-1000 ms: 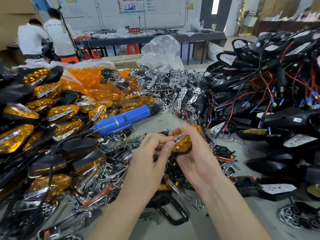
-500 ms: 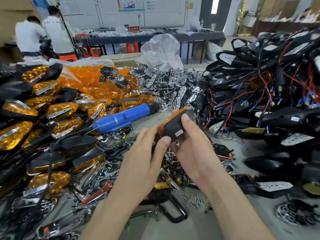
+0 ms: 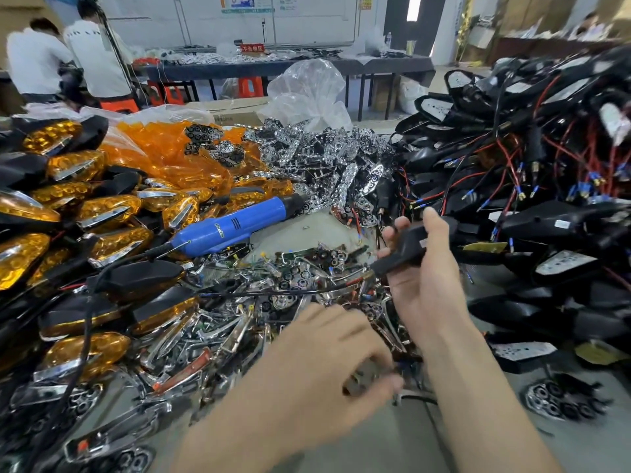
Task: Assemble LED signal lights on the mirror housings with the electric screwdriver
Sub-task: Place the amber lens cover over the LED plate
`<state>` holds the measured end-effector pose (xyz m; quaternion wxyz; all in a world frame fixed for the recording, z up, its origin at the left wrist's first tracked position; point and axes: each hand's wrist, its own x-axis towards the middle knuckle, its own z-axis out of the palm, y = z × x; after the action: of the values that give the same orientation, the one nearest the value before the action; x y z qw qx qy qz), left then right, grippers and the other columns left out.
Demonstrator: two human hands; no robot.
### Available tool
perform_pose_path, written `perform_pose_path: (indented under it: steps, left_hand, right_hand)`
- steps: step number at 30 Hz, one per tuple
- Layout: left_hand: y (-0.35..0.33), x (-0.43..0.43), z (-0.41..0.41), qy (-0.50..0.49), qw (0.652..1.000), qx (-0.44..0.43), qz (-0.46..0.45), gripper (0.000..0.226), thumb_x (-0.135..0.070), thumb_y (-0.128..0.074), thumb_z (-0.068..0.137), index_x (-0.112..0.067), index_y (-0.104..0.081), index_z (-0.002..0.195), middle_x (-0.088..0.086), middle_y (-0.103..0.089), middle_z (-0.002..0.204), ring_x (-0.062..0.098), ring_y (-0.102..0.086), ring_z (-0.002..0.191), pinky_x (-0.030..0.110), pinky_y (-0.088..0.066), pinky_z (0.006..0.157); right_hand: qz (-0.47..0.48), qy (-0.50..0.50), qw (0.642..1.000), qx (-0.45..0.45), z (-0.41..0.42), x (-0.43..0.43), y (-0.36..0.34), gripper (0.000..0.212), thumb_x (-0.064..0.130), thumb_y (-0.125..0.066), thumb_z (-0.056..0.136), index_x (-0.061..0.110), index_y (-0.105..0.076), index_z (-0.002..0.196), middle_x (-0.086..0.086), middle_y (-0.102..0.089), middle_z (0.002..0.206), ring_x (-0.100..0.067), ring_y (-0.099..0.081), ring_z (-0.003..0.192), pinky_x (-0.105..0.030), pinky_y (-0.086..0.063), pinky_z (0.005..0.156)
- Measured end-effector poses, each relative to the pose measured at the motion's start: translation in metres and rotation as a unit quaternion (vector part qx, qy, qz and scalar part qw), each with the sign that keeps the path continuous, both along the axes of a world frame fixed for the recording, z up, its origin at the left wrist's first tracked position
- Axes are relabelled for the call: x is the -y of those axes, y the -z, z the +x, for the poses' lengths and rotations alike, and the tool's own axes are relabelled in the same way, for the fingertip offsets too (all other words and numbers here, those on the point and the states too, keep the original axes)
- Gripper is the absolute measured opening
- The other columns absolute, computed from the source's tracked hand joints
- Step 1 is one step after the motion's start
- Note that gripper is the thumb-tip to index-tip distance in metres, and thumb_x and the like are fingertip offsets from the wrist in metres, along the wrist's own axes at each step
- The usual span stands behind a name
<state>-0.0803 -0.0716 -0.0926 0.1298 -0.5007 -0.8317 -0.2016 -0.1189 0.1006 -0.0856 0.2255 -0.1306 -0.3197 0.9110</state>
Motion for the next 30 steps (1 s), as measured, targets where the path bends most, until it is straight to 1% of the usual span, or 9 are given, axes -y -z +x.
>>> perform_pose_path:
  steps: [3,5,9,12,16,18,23,27,30]
  left_hand:
    - [0.011,-0.005,0.005,0.000,0.994,-0.034,-0.103,0.038,-0.063,-0.047,0.090,-0.037,-0.068,0.107,-0.017,-0.058,0.097,0.007,-0.054,0.091,0.023,-0.032,0.086]
    - [0.014,-0.004,0.002,-0.002,0.991,-0.054,-0.122,0.042,-0.062,-0.043,0.089,-0.036,-0.069,0.109,-0.017,-0.060,0.095,0.008,-0.058,0.089,0.024,-0.032,0.083]
    - [0.020,-0.012,-0.003,-0.012,0.992,-0.080,-0.098,0.038,-0.055,-0.042,0.086,-0.038,-0.076,0.093,-0.016,-0.061,0.082,0.009,-0.060,0.075,0.025,-0.036,0.075]
    - [0.026,-0.017,-0.003,-0.016,0.992,-0.100,-0.074,0.032,-0.047,-0.046,0.087,-0.036,-0.076,0.082,-0.015,-0.060,0.078,0.010,-0.059,0.071,0.026,-0.039,0.072]
    - [0.031,-0.020,-0.002,-0.015,0.989,-0.126,-0.072,0.020,-0.038,-0.055,0.089,-0.031,-0.070,0.079,-0.012,-0.060,0.078,0.012,-0.059,0.071,0.027,-0.047,0.067]
    - [0.031,-0.022,-0.001,-0.022,0.991,-0.113,-0.064,0.016,-0.035,-0.057,0.088,-0.029,-0.067,0.077,-0.011,-0.060,0.077,0.013,-0.058,0.071,0.028,-0.049,0.065]
    - [0.020,-0.015,-0.002,-0.037,0.997,-0.061,-0.019,0.014,-0.031,-0.053,0.090,-0.027,-0.064,0.084,-0.011,-0.062,0.080,0.011,-0.060,0.074,0.029,-0.048,0.071]
    - [0.009,-0.009,-0.005,-0.062,0.994,-0.045,0.083,0.015,-0.029,-0.055,0.097,-0.021,-0.067,0.092,-0.011,-0.065,0.089,0.010,-0.060,0.081,0.031,-0.047,0.078]
    - [0.002,-0.003,-0.010,-0.111,0.968,0.042,0.222,0.017,-0.032,-0.055,0.098,-0.023,-0.069,0.102,-0.017,-0.066,0.097,0.003,-0.060,0.090,0.022,-0.046,0.083]
  right_hand:
    - [-0.017,-0.013,1.000,-0.005,0.002,-0.003,0.000,0.020,0.034,-0.061,0.101,0.015,-0.058,0.097,0.000,-0.068,0.078,-0.012,-0.064,0.064,-0.023,-0.051,0.052]
    - [-0.015,-0.016,1.000,-0.008,0.002,-0.004,0.001,0.019,0.034,-0.062,0.100,0.018,-0.059,0.091,-0.001,-0.067,0.077,-0.013,-0.062,0.064,-0.023,-0.050,0.053]
    - [-0.012,-0.040,0.999,-0.021,0.001,-0.004,0.002,0.024,0.041,-0.065,0.093,0.019,-0.056,0.095,-0.003,-0.067,0.079,-0.015,-0.062,0.067,-0.025,-0.054,0.060]
    - [-0.030,-0.064,0.997,-0.026,-0.001,-0.005,0.003,0.029,0.046,-0.059,0.098,0.017,-0.056,0.092,-0.006,-0.067,0.082,-0.019,-0.063,0.072,-0.028,-0.057,0.063]
    - [-0.029,-0.074,0.997,-0.018,-0.002,-0.004,0.005,0.030,0.046,-0.056,0.100,0.017,-0.057,0.093,-0.008,-0.067,0.084,-0.021,-0.065,0.074,-0.031,-0.058,0.065]
    - [-0.026,-0.079,0.996,-0.013,-0.002,-0.003,0.006,0.031,0.045,-0.054,0.101,0.016,-0.058,0.092,-0.007,-0.068,0.082,-0.020,-0.065,0.073,-0.032,-0.058,0.065]
    - [-0.037,-0.095,0.995,-0.020,-0.002,0.001,0.004,0.031,0.045,-0.051,0.102,0.015,-0.057,0.098,-0.009,-0.064,0.087,-0.024,-0.061,0.081,-0.039,-0.059,0.080]
    - [-0.031,-0.112,0.993,-0.025,-0.001,0.003,0.003,0.031,0.042,-0.046,0.104,0.015,-0.060,0.106,-0.010,-0.063,0.095,-0.028,-0.058,0.094,-0.044,-0.056,0.093]
    - [0.022,-0.140,0.990,-0.022,0.000,0.010,0.003,0.028,0.041,-0.045,0.104,0.018,-0.059,0.105,-0.007,-0.065,0.091,-0.023,-0.060,0.086,-0.036,-0.055,0.082]
